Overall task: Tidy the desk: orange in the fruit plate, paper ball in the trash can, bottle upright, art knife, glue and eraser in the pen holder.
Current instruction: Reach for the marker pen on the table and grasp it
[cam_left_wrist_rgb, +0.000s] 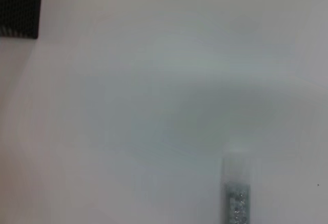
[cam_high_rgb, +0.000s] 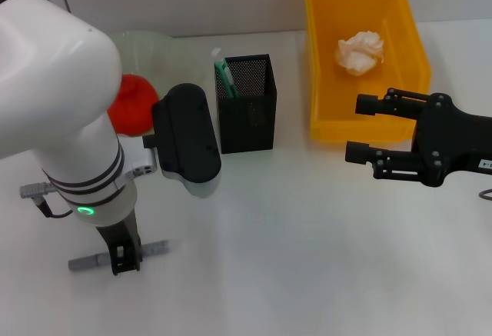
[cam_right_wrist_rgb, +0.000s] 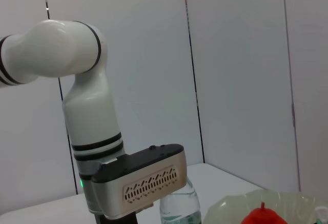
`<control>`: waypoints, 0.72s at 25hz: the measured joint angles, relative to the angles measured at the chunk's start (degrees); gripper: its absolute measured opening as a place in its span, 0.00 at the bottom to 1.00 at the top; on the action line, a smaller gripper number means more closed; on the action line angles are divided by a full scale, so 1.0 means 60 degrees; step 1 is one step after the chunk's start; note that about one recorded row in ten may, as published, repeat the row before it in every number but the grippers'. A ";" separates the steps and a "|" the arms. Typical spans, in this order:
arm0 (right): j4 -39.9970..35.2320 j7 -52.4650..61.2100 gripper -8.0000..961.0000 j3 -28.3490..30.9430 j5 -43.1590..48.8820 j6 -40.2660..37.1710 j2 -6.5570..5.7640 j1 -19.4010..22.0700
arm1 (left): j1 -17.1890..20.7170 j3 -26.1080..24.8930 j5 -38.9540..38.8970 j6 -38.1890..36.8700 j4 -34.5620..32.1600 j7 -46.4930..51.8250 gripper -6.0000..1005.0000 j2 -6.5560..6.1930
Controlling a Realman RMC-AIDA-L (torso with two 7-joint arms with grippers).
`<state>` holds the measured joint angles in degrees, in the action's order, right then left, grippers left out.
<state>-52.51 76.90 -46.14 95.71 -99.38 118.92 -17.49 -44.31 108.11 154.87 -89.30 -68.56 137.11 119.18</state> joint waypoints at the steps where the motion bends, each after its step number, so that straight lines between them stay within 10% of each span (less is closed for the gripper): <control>1: 0.0000 0.0001 0.79 0.0001 0.0000 -0.0001 0.0000 0.0000 | -0.0001 0.0000 0.0010 0.0000 0.0000 0.0012 0.23 0.0000; 18: -0.0025 0.0015 0.79 0.0000 0.0000 0.0002 0.0000 -0.0029 | -0.0028 0.0000 -0.0014 -0.0087 0.0014 0.0077 0.13 0.0000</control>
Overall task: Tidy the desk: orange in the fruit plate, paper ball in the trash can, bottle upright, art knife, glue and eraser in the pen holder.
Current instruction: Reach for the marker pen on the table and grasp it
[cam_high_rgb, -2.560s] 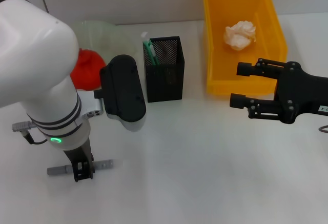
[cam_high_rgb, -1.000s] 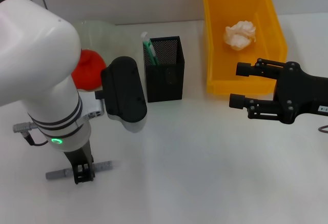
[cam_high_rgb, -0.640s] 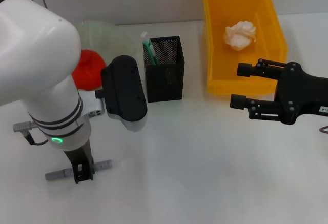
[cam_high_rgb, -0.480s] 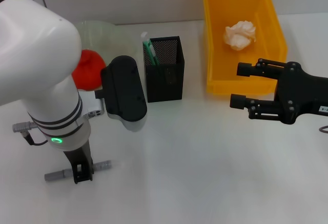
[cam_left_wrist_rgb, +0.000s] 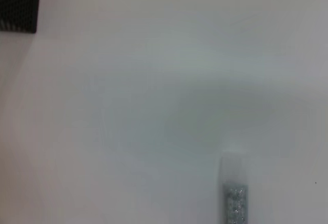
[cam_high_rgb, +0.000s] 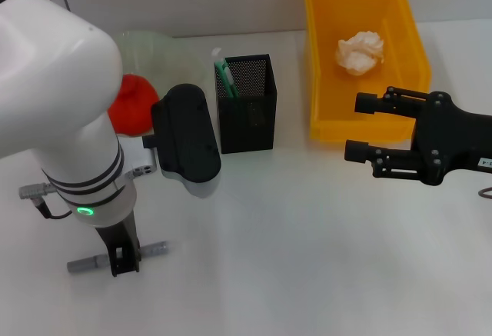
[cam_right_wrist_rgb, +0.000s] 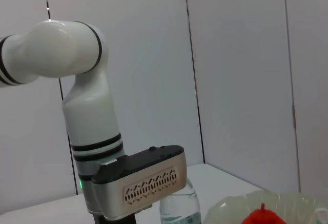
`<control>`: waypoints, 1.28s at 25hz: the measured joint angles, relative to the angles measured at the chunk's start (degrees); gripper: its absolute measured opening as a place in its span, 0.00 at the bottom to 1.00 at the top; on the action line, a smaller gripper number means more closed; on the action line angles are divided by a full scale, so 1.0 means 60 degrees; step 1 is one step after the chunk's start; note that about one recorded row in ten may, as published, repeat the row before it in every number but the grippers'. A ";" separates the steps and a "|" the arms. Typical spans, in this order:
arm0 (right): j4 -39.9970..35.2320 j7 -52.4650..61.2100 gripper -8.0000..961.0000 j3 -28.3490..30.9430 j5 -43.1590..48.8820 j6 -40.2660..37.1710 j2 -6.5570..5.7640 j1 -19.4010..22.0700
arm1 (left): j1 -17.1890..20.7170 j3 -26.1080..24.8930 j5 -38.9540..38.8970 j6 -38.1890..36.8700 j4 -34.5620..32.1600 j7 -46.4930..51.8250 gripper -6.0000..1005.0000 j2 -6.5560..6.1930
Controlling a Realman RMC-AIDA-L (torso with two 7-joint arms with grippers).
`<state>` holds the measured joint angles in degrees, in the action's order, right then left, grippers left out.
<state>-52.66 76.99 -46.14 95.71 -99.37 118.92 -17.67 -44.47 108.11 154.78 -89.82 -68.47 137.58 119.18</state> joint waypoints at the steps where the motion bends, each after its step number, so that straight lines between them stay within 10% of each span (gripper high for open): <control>1: 0.0001 0.0000 0.79 0.0000 0.0000 0.0015 -0.0001 -0.0002 | 0.0000 0.0000 -0.0002 -0.0001 -0.0015 0.0003 0.13 0.0000; 32: 0.0062 0.0000 0.79 0.0000 0.0000 0.0082 0.0000 0.0005 | -0.0008 -0.0015 -0.0041 -0.0135 -0.0537 0.0133 0.13 0.0000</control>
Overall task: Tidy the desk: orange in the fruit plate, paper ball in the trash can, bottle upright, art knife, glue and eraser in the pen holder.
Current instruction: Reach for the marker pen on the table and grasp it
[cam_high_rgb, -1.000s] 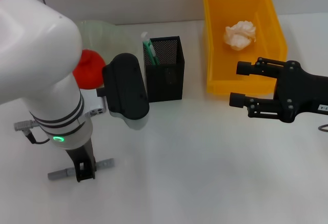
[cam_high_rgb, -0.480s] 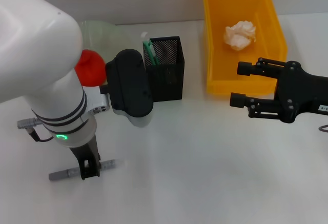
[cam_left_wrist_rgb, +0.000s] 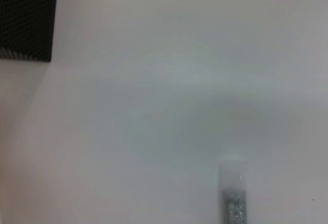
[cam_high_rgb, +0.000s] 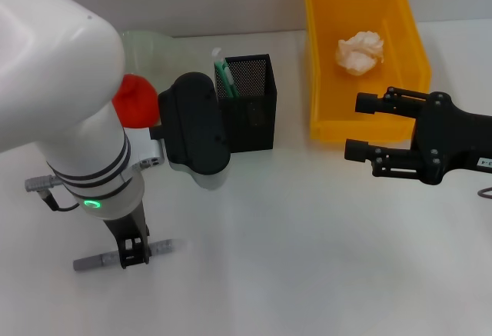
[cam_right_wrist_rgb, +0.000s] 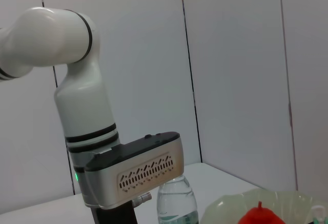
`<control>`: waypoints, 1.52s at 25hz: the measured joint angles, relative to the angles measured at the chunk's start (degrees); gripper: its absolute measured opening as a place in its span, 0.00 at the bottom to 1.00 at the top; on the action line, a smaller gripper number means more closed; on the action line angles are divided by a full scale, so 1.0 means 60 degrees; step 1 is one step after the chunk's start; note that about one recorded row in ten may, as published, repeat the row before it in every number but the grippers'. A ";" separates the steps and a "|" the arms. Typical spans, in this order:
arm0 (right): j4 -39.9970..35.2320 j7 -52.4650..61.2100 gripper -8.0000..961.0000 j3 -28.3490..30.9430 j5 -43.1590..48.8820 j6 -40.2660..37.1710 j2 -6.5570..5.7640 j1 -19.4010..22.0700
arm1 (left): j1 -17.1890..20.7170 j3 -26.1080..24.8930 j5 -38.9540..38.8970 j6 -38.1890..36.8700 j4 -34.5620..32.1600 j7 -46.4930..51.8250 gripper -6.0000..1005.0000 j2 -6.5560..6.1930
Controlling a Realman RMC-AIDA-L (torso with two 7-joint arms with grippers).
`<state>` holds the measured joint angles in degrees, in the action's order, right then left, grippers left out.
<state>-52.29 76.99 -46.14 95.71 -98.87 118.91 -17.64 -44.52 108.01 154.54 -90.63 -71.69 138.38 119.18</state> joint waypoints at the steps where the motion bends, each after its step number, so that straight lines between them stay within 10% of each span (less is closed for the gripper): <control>1: 0.0000 0.0000 0.79 0.0000 0.0000 0.0000 0.0000 -0.0001 | -0.0012 0.0000 0.0007 -0.0005 -0.0002 0.0020 0.13 0.0001; 12: 0.0014 -0.0002 0.79 0.0000 0.0000 0.0000 0.0000 -0.0018 | -0.0033 0.0047 0.0048 0.0031 0.0105 0.0037 0.48 0.0001; 38: 0.0043 -0.0045 0.79 -0.0024 0.0000 0.0106 0.0000 -0.0083 | -0.0224 0.0075 -0.0007 0.0076 0.0560 -0.0045 0.47 0.0001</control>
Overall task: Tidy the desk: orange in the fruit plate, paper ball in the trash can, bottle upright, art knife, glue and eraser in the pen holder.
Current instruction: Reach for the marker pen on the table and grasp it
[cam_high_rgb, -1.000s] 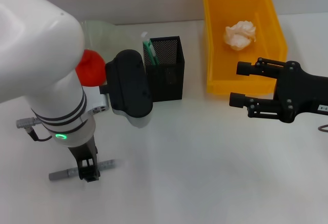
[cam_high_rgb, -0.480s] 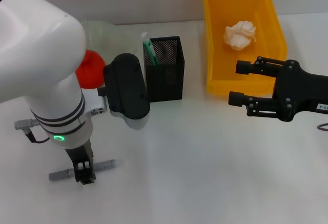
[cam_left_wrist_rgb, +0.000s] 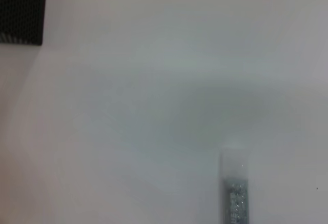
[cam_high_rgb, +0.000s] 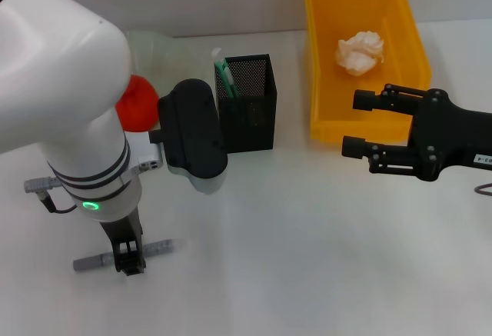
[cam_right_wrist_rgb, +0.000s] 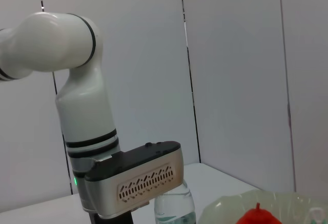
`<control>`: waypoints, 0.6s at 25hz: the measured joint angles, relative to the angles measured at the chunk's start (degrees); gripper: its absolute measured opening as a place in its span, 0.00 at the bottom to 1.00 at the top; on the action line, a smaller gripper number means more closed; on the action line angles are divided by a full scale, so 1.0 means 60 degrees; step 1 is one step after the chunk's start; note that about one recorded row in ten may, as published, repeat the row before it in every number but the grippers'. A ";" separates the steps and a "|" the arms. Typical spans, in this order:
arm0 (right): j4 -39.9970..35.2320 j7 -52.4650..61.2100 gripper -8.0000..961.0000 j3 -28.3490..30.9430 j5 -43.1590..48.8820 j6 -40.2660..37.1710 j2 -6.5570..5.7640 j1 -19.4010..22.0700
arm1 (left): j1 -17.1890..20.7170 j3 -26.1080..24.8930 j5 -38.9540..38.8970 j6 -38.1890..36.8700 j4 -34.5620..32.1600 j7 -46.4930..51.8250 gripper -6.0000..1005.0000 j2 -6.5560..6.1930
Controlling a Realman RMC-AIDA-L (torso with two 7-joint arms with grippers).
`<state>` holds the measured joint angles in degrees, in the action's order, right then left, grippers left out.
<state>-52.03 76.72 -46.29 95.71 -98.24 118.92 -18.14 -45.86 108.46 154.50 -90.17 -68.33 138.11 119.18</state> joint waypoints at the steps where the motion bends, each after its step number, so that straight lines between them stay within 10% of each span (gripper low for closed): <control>1: 0.0000 -0.0006 0.79 0.0014 0.0000 0.0000 0.0000 0.0002 | -0.0008 0.0000 0.0000 0.0000 0.0011 -0.0001 0.47 0.0000; 15: 0.0000 -0.0029 0.79 0.0020 0.0000 0.0010 -0.0015 -0.0021 | -0.0048 -0.0001 -0.0028 -0.0061 0.0097 -0.0006 0.46 0.0000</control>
<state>-52.03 76.55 -46.16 95.71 -98.18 118.82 -18.26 -46.15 108.46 154.33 -90.54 -67.75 138.07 119.18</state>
